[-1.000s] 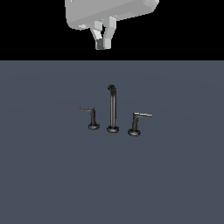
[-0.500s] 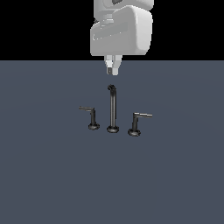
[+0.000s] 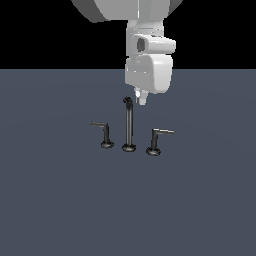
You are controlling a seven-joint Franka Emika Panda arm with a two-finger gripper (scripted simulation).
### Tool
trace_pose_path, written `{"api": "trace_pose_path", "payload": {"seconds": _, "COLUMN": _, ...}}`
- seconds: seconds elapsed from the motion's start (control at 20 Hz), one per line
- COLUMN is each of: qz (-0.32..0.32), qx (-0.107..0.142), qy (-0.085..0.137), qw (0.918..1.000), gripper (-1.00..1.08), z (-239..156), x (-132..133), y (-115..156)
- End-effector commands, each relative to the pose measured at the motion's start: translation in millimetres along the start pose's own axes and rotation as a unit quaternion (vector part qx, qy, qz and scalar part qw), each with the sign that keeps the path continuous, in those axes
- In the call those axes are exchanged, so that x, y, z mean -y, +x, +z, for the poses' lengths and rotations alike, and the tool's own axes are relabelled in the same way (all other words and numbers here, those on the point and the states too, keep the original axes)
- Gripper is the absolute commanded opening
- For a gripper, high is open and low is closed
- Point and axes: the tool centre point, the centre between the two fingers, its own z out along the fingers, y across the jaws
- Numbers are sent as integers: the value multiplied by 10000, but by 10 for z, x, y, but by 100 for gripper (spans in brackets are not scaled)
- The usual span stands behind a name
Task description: Turn on the faucet by rotating a designated handle.
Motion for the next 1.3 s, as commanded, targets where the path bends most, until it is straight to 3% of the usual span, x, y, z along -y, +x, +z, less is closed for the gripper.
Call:
{"api": "trace_pose_path", "payload": {"seconds": 0.0, "qz": 373, "qx": -16, "qy": 12, "qw": 9993, "gripper": -100, "z": 151, "x": 63, "y": 147}}
{"api": "trace_pose_path", "payload": {"seconds": 0.25, "qz": 1147, "qx": -45, "qy": 33, "qw": 9934, "gripper": -100, "z": 461, "x": 155, "y": 471}}
{"api": "trace_pose_path", "payload": {"seconds": 0.7, "qz": 2246, "qx": -83, "qy": 66, "qw": 9744, "gripper": -100, "z": 891, "x": 197, "y": 962}}
{"api": "trace_pose_path", "payload": {"seconds": 1.0, "qz": 2612, "qx": -88, "qy": 80, "qw": 9652, "gripper": -100, "z": 1029, "x": 187, "y": 1129}}
{"api": "trace_pose_path", "payload": {"seconds": 1.25, "qz": 2659, "qx": -88, "qy": 82, "qw": 9639, "gripper": -100, "z": 1046, "x": 185, "y": 1149}}
